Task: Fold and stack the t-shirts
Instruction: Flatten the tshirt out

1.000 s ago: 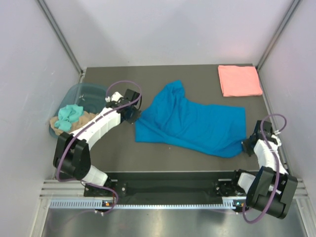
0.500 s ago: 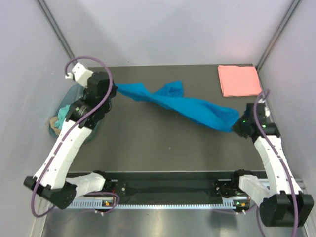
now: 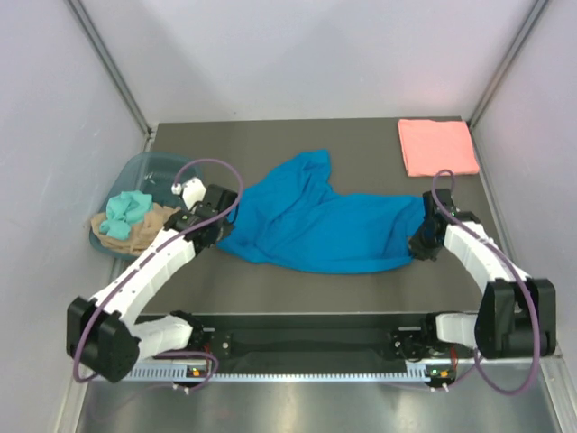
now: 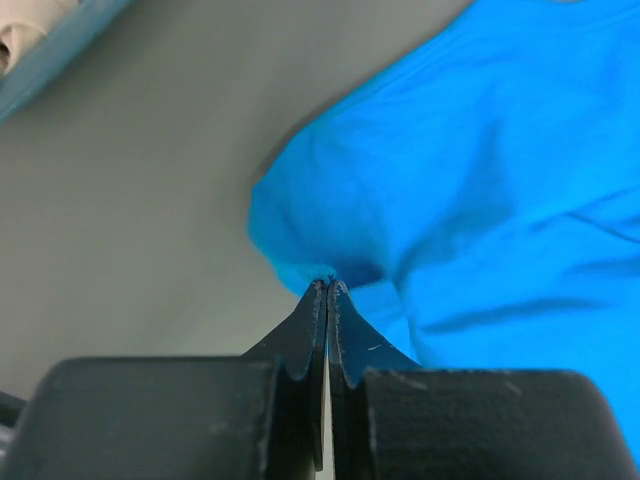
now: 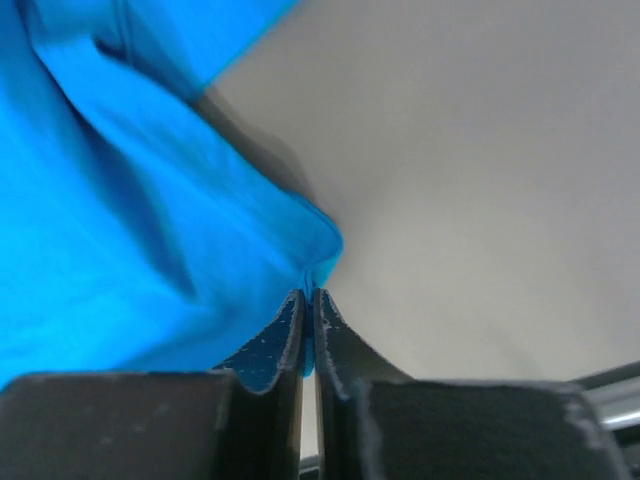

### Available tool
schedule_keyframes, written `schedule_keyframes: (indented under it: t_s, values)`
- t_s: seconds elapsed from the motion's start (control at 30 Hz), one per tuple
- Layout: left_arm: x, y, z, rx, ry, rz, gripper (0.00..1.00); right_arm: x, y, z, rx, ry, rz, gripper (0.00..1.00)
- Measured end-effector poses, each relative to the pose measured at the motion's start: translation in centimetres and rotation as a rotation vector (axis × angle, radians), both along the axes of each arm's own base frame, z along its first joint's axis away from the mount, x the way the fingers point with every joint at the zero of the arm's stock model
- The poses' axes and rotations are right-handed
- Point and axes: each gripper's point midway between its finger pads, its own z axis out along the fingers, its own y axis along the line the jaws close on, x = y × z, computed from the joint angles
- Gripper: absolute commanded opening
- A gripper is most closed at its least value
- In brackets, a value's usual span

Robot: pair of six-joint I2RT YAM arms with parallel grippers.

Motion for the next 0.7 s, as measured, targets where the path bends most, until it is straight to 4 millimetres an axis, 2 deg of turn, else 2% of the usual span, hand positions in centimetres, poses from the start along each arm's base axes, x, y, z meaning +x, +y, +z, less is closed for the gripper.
schedule_keyframes:
  t_s: [0.07, 0.1, 0.2, 0.3, 0.47, 0.6, 0.7]
  values:
    - [0.0, 0.0, -1.7, 0.026, 0.055, 0.000, 0.00, 1.1, 0.0, -0.1, -0.008, 0.013, 0.009, 0.12]
    - [0.2, 0.0, -2.0, 0.035, 0.062, 0.003, 0.00, 1.8, 0.1, -0.2, -0.009, 0.017, 0.014, 0.21]
    - [0.4, 0.3, -2.7, 0.064, 0.080, 0.014, 0.00, 3.2, 0.1, -0.4, -0.017, 0.029, 0.024, 0.37]
    - [0.9, 0.3, -3.1, 0.080, 0.086, 0.021, 0.00, 3.5, 0.0, -0.3, -0.025, 0.046, 0.016, 0.44]
    - [1.9, -0.1, -3.7, 0.083, 0.092, 0.022, 0.00, 3.1, -0.2, 1.5, -0.024, 0.029, -0.043, 0.45]
    - [2.0, -0.2, -4.1, 0.087, 0.101, 0.022, 0.00, 2.6, 0.0, 3.4, 0.001, -0.040, -0.099, 0.37]
    - [2.1, -0.3, -4.1, 0.085, 0.097, 0.022, 0.00, 1.6, 0.2, 3.8, 0.019, -0.070, -0.128, 0.34]
